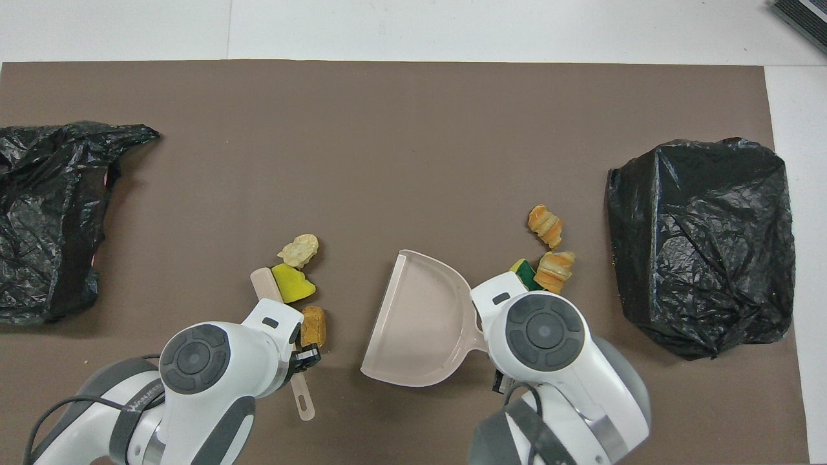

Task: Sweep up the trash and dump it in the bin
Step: 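Sweep the sponge and bread into the dustpan with the left gripper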

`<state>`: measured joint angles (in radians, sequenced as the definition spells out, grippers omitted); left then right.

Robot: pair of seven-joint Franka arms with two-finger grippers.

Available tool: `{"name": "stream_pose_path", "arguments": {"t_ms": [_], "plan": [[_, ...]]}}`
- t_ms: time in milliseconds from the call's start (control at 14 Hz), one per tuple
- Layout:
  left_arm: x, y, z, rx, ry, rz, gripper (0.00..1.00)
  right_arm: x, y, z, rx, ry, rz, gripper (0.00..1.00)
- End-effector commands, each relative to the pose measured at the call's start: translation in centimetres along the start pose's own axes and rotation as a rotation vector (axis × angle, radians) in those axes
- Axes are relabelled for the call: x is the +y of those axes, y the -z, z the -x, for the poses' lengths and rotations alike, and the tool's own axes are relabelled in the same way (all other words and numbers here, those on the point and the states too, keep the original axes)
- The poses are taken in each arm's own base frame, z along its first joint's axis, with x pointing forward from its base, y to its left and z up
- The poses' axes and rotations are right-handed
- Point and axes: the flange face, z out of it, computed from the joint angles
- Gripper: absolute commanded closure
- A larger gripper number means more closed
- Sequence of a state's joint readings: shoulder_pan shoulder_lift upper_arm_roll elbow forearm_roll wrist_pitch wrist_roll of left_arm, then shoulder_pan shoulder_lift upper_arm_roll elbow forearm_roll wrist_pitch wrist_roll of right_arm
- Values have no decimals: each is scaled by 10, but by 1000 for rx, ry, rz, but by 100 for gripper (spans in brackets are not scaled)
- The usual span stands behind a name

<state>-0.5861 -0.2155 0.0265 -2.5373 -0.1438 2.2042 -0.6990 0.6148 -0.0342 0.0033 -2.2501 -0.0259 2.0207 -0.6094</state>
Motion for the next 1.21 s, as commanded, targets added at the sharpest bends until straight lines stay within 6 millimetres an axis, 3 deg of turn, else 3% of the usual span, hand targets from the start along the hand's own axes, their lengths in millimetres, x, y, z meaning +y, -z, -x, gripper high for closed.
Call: {"name": "stream_pose_path", "arguments": {"t_ms": [0,357,570,856,1141], "plan": [[16,-8,7,-21,-65,-16,100,-6,-11,-22,-4,-12,40,100],[48,3,12,-26,-131,-24,100,-5,-11,-21,-5,-21,39,100],[90,12,46,-75,-171,58,100,-6,-11,-21,-6,-20,41,100],[125,34,58,-141,-238,99,100,-6,-11,-21,-7,-20,40,100],[111,47,38,-111,-267,18,100,-6,-11,-21,-6,-20,41,100]]}}
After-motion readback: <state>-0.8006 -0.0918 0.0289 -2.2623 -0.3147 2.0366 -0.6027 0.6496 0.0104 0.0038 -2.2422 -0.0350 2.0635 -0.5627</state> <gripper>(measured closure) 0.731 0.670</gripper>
